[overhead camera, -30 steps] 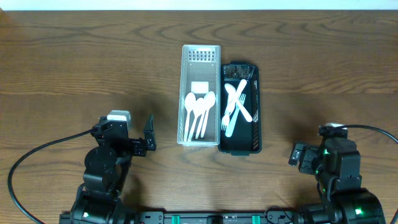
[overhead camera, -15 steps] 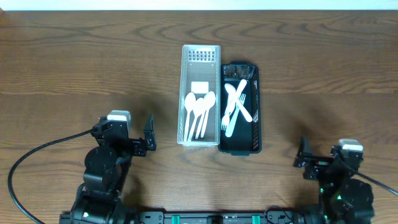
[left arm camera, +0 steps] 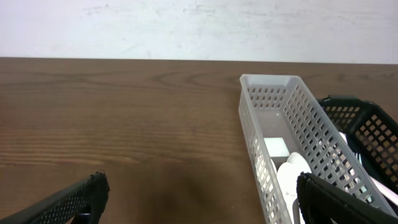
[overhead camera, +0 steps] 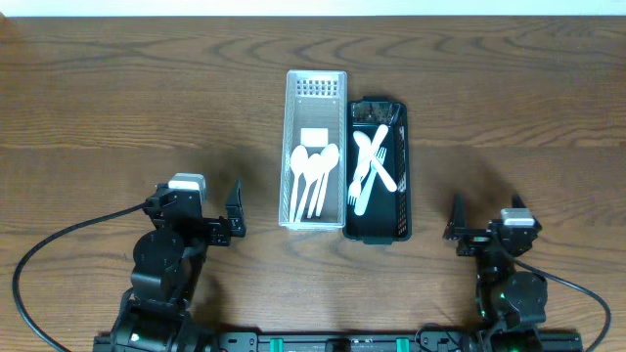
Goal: Pack container
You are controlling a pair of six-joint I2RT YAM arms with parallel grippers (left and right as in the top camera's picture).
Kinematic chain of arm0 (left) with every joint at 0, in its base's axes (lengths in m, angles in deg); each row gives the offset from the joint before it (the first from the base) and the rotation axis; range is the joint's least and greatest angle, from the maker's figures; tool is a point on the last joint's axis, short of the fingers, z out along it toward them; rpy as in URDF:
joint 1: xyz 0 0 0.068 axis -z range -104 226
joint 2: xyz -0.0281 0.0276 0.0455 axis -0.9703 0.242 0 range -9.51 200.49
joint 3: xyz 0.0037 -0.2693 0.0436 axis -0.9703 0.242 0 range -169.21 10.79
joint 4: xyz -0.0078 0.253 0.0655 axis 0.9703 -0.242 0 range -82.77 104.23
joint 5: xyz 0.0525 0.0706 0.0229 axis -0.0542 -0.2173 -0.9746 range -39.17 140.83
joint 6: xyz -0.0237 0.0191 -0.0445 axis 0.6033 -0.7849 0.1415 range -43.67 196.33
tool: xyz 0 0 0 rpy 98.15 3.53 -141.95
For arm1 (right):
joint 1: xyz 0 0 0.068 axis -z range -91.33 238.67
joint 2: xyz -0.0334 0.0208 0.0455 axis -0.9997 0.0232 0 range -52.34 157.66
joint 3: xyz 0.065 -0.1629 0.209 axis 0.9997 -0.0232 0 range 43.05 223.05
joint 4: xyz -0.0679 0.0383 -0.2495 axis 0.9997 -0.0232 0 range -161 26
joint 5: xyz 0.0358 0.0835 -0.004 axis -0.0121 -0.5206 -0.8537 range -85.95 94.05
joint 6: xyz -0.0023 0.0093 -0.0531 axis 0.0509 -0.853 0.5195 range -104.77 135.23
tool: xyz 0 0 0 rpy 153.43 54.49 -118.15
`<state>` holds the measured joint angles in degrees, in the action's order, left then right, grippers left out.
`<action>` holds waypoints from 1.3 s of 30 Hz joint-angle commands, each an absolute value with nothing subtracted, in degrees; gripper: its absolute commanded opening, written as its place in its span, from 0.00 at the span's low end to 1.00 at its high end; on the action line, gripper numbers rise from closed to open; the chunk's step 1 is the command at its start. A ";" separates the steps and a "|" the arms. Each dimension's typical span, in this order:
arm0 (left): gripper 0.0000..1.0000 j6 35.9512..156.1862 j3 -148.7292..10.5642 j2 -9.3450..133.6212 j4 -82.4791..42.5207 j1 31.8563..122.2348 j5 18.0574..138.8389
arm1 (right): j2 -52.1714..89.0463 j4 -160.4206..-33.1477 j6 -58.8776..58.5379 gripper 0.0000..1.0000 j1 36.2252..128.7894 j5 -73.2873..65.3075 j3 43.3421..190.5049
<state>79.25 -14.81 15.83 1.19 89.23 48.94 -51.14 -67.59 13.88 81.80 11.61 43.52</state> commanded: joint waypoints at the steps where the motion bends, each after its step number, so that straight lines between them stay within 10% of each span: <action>1: 0.98 78.51 -14.57 15.53 1.43 89.47 48.85 | -52.02 -68.08 15.59 0.99 82.71 7.28 43.36; 39: 0.98 76.30 -14.44 5.82 -11.99 84.12 48.20 | -51.95 -68.08 15.06 0.99 82.71 6.12 43.36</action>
